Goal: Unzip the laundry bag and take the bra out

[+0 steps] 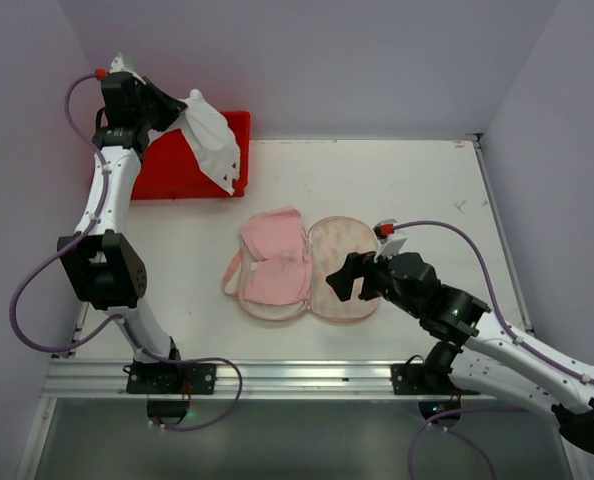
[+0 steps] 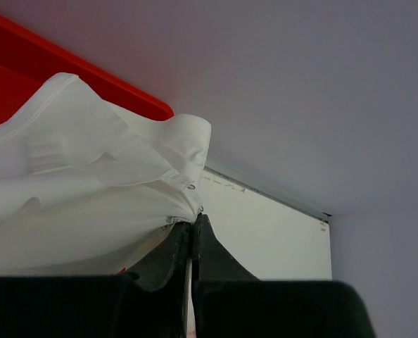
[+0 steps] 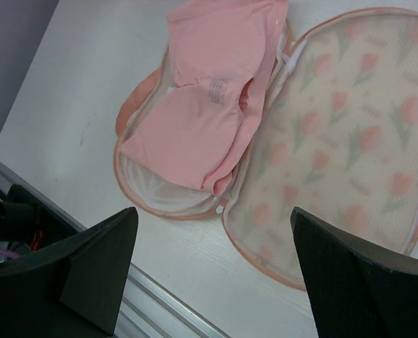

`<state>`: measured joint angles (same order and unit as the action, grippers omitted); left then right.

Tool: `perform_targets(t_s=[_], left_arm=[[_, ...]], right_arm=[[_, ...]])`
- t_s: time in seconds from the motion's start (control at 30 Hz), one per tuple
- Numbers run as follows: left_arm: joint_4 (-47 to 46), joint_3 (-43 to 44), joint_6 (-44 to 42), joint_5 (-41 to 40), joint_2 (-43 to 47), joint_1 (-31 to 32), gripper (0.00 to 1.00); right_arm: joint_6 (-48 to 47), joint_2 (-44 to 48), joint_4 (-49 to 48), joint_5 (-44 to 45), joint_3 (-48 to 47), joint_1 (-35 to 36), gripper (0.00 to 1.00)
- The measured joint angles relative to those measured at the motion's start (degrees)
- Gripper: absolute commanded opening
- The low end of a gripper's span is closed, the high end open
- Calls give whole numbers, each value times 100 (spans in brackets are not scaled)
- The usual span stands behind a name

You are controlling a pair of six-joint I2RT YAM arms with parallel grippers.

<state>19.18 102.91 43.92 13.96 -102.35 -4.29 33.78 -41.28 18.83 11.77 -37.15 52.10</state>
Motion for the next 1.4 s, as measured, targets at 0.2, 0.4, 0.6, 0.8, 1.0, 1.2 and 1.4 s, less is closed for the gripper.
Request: perform_targets(t_s=[0.2, 0.4, 0.6, 0.8, 1.0, 1.2, 1.4], left_arm=[[-603, 120, 273, -39, -531, -348, 0], [-1012, 461, 699, -157, -1104, -494, 0], [-1766, 330, 1010, -393, -1259, -494, 0], [-2533, -348, 1207, -470, -1569, -494, 0], [-2538, -734, 949, -562, -2374, -509, 63], [-2087, -925, 562, -560, -2288, -586, 100], [-1314, -1596, -87, -629, -520, -247, 100]], right_arm=[[-52, -352, -94, -98, -9, 0, 91], [-109, -719, -219, -131, -72, -2, 91], [-87, -798, -409, -334, -76, -37, 91], [-81, -914, -505, -433, -76, -44, 91], [-81, -1016, -522, -542, -114, -74, 91], [-81, -1023, -566, -586, -120, -74, 91], [9, -984, -568, -581, -118, -83, 91]])
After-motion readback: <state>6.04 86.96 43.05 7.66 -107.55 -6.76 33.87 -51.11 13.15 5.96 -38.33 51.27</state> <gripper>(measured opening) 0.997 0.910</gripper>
